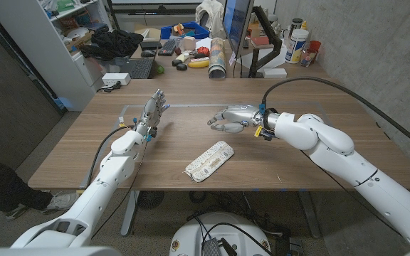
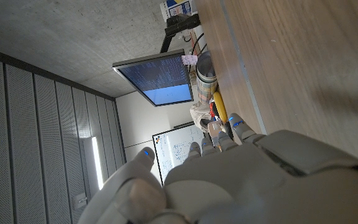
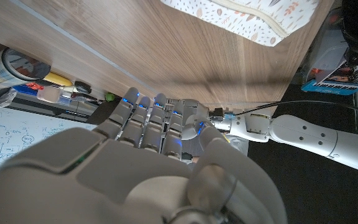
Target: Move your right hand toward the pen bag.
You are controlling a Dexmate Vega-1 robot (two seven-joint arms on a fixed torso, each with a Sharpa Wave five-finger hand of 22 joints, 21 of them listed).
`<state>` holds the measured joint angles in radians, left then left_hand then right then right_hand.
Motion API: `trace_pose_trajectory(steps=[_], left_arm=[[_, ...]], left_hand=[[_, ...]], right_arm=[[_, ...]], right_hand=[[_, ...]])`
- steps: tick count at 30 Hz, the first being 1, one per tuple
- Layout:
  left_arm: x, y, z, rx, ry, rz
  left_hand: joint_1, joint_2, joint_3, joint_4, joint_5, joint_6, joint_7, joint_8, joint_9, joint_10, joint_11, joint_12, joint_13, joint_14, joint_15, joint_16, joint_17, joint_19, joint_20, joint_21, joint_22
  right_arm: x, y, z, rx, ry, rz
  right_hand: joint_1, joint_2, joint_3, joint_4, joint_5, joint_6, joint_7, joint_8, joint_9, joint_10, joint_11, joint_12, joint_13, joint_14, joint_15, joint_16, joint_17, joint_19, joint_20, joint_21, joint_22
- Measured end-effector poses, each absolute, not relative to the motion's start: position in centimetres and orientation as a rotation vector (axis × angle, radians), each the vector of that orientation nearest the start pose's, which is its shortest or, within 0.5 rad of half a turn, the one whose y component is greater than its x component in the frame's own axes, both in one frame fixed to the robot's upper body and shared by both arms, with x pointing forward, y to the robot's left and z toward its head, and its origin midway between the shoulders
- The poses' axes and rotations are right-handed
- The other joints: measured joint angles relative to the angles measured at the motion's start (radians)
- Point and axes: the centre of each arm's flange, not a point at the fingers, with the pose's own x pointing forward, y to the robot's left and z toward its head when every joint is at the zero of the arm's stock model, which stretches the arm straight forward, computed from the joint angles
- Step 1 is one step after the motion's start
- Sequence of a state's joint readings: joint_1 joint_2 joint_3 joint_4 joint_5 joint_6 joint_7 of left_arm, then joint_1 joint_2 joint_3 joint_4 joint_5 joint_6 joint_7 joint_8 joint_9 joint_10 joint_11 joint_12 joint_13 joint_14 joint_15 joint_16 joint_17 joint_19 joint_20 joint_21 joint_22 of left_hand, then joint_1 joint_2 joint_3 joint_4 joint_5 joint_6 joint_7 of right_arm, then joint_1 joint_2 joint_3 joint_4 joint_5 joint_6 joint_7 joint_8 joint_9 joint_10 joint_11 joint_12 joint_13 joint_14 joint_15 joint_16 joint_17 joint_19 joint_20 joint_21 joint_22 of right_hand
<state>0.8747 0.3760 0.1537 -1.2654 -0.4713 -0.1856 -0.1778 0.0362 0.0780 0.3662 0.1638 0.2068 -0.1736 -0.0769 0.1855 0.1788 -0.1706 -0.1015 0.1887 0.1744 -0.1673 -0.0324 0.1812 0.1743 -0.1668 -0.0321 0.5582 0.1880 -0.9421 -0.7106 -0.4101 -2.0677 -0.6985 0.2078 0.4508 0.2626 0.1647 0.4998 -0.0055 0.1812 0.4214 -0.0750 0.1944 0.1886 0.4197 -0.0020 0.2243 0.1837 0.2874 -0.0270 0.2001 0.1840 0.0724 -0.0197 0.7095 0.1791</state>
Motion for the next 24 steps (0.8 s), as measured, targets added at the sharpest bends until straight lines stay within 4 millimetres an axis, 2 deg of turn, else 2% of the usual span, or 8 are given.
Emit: trace_pose_trajectory(steps=[13,24], left_arm=[[65.8,30.8,-4.0,-0.017,-0.545,-0.203],[65.6,30.9,-4.1,-0.013,-0.542,-0.2]], left_hand=[[0.0,0.0,0.0,0.0,0.0,-0.004,-0.004,0.0,0.0,0.0,0.0,0.0,0.0,0.0,0.0,0.0,0.0,0.0,0.0,0.0,0.0],[0.0,0.0,0.0,0.0,0.0,-0.003,-0.003,0.0,0.0,0.0,0.0,0.0,0.0,0.0,0.0,0.0,0.0,0.0,0.0,0.0,0.0]], right_arm=[[49.4,-11.4,0.5,-1.678,-0.88,0.507],[49.5,-11.1,0.0,-1.681,-0.878,0.533]], right_hand=[[0.0,0.0,0.0,0.0,0.0,0.006,-0.006,0.0,0.0,0.0,0.0,0.0,0.0,-0.006,-0.005,0.0,0.003,0.006,-0.006,-0.007,0.0],[0.0,0.0,0.0,0.009,0.0,0.006,-0.005,0.0,0.0,0.0,0.0,0.0,0.0,-0.005,-0.005,0.0,0.005,0.005,-0.006,-0.007,0.0]])
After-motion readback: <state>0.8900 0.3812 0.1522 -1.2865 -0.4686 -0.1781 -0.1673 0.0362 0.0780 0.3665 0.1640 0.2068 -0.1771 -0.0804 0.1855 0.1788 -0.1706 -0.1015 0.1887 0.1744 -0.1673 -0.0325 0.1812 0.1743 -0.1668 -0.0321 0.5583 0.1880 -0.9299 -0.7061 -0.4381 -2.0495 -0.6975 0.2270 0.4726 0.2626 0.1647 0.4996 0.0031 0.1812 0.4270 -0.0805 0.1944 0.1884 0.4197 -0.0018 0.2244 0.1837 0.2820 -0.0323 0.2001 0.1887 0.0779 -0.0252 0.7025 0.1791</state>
